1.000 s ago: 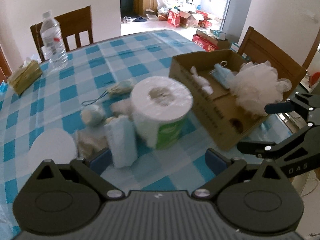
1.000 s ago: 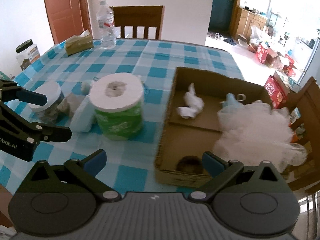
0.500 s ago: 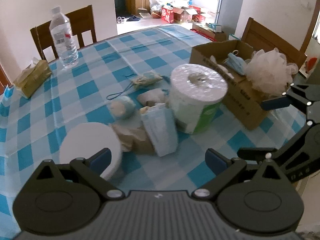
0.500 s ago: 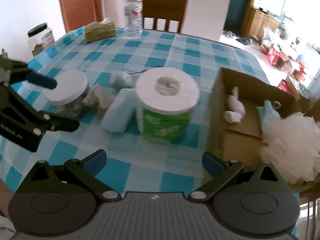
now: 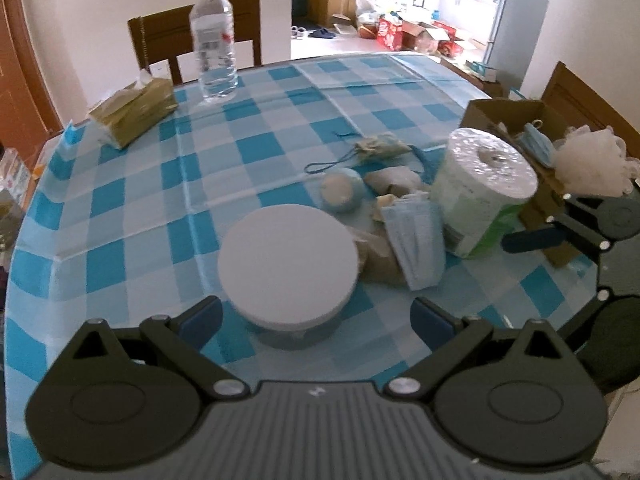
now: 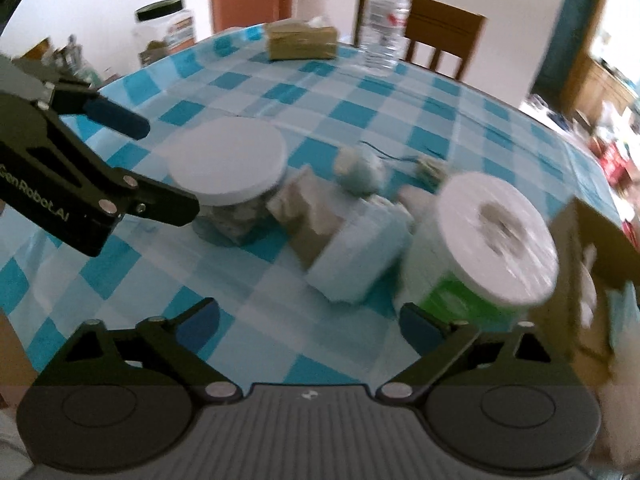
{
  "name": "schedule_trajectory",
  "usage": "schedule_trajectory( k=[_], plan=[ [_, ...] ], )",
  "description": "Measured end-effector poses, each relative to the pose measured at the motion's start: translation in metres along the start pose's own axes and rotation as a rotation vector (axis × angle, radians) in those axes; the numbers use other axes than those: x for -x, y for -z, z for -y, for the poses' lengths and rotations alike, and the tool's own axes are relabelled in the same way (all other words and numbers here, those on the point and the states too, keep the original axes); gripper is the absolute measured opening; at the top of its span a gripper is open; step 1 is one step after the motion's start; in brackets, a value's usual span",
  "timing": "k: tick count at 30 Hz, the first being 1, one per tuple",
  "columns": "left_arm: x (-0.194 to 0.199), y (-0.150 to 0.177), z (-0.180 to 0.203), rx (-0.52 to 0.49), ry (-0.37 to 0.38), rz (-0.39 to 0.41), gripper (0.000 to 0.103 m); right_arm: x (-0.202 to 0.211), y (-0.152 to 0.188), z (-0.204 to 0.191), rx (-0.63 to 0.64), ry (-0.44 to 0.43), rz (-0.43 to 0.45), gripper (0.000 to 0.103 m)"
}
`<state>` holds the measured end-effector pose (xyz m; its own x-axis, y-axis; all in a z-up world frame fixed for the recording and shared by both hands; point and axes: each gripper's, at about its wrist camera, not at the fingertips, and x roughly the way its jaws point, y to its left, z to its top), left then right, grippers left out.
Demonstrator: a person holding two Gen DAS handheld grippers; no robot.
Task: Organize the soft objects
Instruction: 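Withdraw both tools from the box back over the table, then grasp the light-blue snowman toy with the left tool while the right tool grasps a beige cloth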
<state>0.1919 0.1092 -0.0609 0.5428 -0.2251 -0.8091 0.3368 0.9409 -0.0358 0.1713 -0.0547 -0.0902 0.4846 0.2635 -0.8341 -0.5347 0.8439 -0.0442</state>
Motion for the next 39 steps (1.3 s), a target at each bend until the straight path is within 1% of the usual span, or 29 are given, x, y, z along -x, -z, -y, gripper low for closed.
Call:
schedule_trajectory(
  k=[3,7,14,17,19,21,22,24,29,33,37,39],
  plan=[
    [0.001,0.000,-0.006,0.005,-0.019,0.000,0.100,-0.010,-0.008,-0.007,0.067,-0.003,0.005,0.090],
    [0.001,-0.001,-0.012,0.023,-0.035,-0.002,0.100,-0.020,-0.015,-0.014,0.141,-0.012,0.014,0.085],
    [-0.001,-0.003,-0.018,0.049,-0.041,-0.012,0.100,-0.040,-0.029,-0.016,0.201,-0.020,0.030,0.076],
    [-0.004,-0.006,-0.021,0.055,-0.031,-0.019,0.100,-0.050,-0.035,-0.017,0.232,-0.011,0.036,0.074],
    [-0.006,-0.009,-0.023,0.053,-0.024,-0.027,0.100,-0.059,-0.040,-0.016,0.246,-0.002,0.031,0.070],
    [-0.009,-0.015,-0.026,0.043,-0.004,-0.034,0.100,-0.068,-0.042,-0.015,0.248,0.000,0.018,0.062],
    [-0.011,-0.019,-0.027,0.036,0.004,-0.036,0.100,-0.073,-0.043,-0.014,0.250,-0.002,0.014,0.061],
    [-0.015,-0.029,-0.027,0.010,0.009,-0.041,0.100,-0.080,-0.044,-0.013,0.249,-0.002,0.010,0.061],
    [-0.033,-0.059,-0.023,-0.109,0.040,-0.044,0.099,-0.090,-0.044,-0.009,0.240,-0.009,-0.001,0.060],
    [-0.057,-0.080,-0.017,-0.203,0.087,-0.079,0.098,-0.090,-0.044,-0.007,0.240,-0.006,0.005,0.060],
    [-0.078,-0.098,-0.015,-0.262,0.132,-0.114,0.096,-0.088,-0.042,-0.006,0.230,-0.003,0.007,0.060],
    [-0.090,-0.107,-0.014,-0.284,0.159,-0.130,0.093,-0.089,-0.042,-0.006,0.228,0.000,0.005,0.060]
  ],
)
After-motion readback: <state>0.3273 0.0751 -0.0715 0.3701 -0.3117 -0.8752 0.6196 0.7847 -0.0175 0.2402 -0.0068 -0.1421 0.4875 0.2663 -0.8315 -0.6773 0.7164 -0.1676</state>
